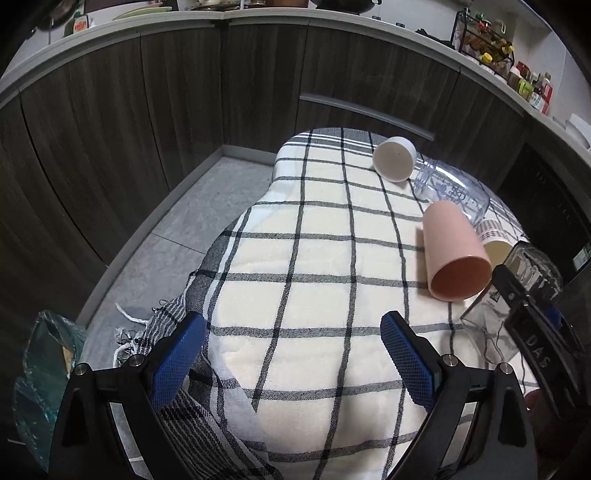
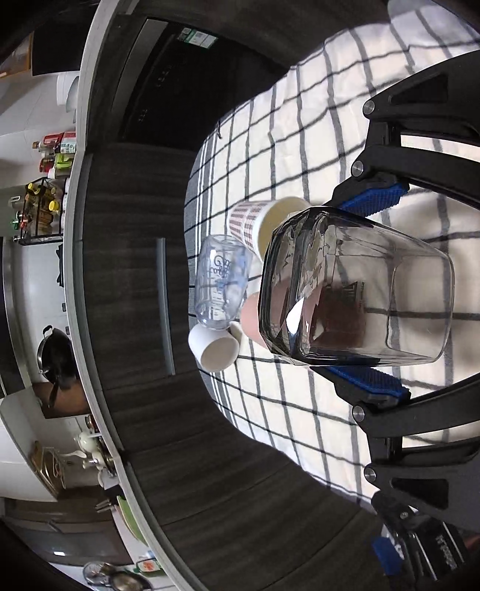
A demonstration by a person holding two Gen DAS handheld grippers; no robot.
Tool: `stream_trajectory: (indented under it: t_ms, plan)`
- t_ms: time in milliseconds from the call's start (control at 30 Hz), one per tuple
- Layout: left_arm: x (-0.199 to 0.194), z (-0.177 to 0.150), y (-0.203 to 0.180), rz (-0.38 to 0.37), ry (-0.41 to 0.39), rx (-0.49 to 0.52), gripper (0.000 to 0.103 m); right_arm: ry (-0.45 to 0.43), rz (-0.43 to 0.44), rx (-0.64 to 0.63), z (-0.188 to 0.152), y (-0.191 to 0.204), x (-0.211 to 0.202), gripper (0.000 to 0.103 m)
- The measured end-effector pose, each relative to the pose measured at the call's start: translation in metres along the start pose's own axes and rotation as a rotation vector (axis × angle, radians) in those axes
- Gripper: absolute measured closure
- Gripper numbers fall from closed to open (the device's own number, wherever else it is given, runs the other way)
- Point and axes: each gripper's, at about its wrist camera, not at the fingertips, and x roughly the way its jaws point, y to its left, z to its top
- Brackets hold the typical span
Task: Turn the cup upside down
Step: 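Lift and turn the glass cup with the right gripper, lower it opening-down, then open the right gripper and withdraw it from the inverted glass cup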
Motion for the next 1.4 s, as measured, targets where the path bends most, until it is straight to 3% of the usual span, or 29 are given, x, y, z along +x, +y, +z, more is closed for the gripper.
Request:
stream_trajectory:
  t_ms: [133,400,800,967,1400]
  plan:
    - [0.002,-0.002,-0.002,0.008,0.008,0.014,0.006,0.064,-0.017,-0.003,-0.012,0.000,0.013,0.034]
    - [0.001,-0.002,0.001,-0.005,0.010,0.000,0.006,0.112,-0.042,-0.074,-0.025,0.011,-0.003,0.034]
    - [-0.004,-0.006,-0.001,-0.006,0.002,0.013,0.006,0.158,-0.042,-0.070,-0.030,0.009,-0.006,0.034]
    - [-0.009,-0.006,-0.002,0.000,-0.012,0.020,0.006,0.098,-0.037,-0.094,-0.025,0.012,-0.021,0.023]
    - [-0.061,-0.015,-0.012,0.019,-0.135,0.070,0.005,0.018,-0.013,-0.102,-0.015,0.005,-0.069,0.022]
